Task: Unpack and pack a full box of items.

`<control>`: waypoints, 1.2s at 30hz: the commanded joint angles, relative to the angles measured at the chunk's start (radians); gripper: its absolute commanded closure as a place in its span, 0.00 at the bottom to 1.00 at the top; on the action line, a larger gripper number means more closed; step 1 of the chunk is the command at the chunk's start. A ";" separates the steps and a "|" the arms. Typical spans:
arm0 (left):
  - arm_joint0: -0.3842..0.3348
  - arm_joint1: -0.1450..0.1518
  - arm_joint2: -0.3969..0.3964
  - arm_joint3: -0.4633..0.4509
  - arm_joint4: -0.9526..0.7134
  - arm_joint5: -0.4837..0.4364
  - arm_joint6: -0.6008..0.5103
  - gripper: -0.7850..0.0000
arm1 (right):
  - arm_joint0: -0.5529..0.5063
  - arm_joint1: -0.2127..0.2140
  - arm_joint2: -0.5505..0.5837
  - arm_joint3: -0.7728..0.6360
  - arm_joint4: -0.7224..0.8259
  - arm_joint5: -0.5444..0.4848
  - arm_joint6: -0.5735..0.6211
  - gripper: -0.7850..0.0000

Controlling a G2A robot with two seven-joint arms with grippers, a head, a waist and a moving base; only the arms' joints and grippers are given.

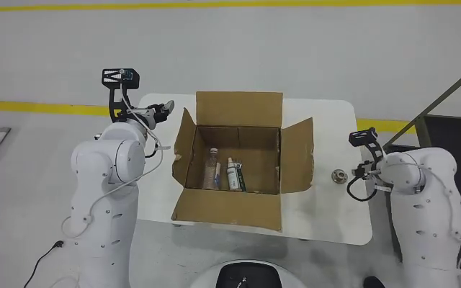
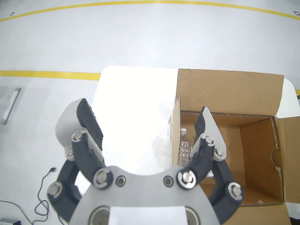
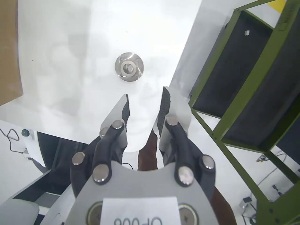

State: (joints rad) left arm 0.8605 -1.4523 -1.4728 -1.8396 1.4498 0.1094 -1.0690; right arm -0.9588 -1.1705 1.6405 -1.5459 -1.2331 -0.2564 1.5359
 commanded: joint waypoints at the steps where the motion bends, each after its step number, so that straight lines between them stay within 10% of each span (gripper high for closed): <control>1: 0.000 0.000 0.000 0.000 0.000 0.000 0.000 0.00 | 0.016 0.000 -0.021 0.037 0.017 0.018 0.000 0.51; 17: 0.000 0.000 0.000 0.000 0.000 0.000 0.000 0.00 | 0.099 0.002 -0.138 0.281 0.005 0.028 -0.122 0.24; 24: 0.000 0.000 0.000 0.000 0.000 0.000 0.000 0.00 | 0.122 0.000 -0.168 0.328 0.019 0.053 -0.153 0.50; 36: 0.000 0.000 0.000 0.000 0.000 0.000 0.000 0.00 | 0.145 0.004 -0.204 0.349 0.026 0.067 -0.158 0.52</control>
State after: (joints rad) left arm 0.8605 -1.4523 -1.4728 -1.8396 1.4498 0.1094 -1.0690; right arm -0.8159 -1.1663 1.4419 -1.2018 -1.2077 -0.1914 1.3805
